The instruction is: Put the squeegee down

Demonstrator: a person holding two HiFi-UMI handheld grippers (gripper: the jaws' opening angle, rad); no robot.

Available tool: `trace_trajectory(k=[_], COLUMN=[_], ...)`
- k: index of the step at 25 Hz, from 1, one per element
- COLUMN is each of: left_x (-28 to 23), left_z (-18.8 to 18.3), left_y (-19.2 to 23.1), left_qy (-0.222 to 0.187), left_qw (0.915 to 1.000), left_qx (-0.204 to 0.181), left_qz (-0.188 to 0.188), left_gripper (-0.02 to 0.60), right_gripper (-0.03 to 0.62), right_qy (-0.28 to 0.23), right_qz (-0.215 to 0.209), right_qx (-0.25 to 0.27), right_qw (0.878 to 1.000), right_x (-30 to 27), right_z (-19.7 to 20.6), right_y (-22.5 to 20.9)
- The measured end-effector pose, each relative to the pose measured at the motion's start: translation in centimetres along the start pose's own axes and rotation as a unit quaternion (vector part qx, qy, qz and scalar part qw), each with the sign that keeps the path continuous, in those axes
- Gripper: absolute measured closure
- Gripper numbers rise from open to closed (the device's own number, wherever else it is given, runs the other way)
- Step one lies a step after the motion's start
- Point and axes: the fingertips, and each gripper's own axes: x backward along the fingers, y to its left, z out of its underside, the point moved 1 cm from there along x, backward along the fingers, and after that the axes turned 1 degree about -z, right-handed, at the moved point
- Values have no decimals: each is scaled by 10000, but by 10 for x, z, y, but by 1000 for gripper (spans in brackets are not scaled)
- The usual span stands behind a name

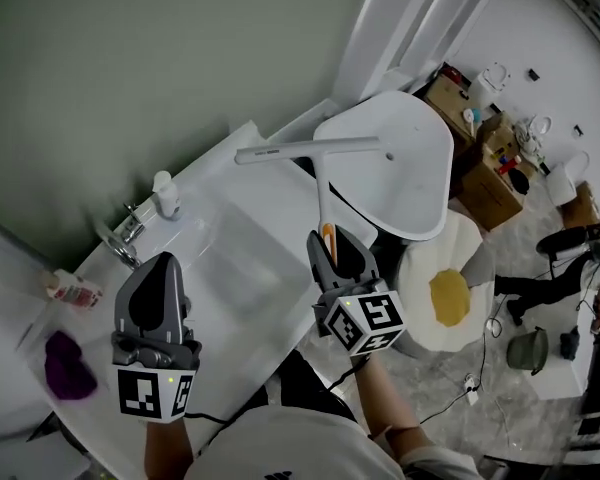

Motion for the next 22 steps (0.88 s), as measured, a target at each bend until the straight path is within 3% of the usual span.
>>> trace_trajectory(k=[11, 22], left_x=[-25, -37], left_z=[-6, -5], left_y=[4, 2], left_qy=[47, 81], left_qw=[9951, 9811], left_qx=[-234, -515], left_qz=[-958, -1862], left_gripper=[574, 574], right_gripper=[465, 465], right_qy=[934, 1840], right_qz=[-965, -1836], right_qx=[-181, -261], right_qw=[9908, 9653], right_x=[-78, -137], right_z=[47, 103], right_y=[-37, -56])
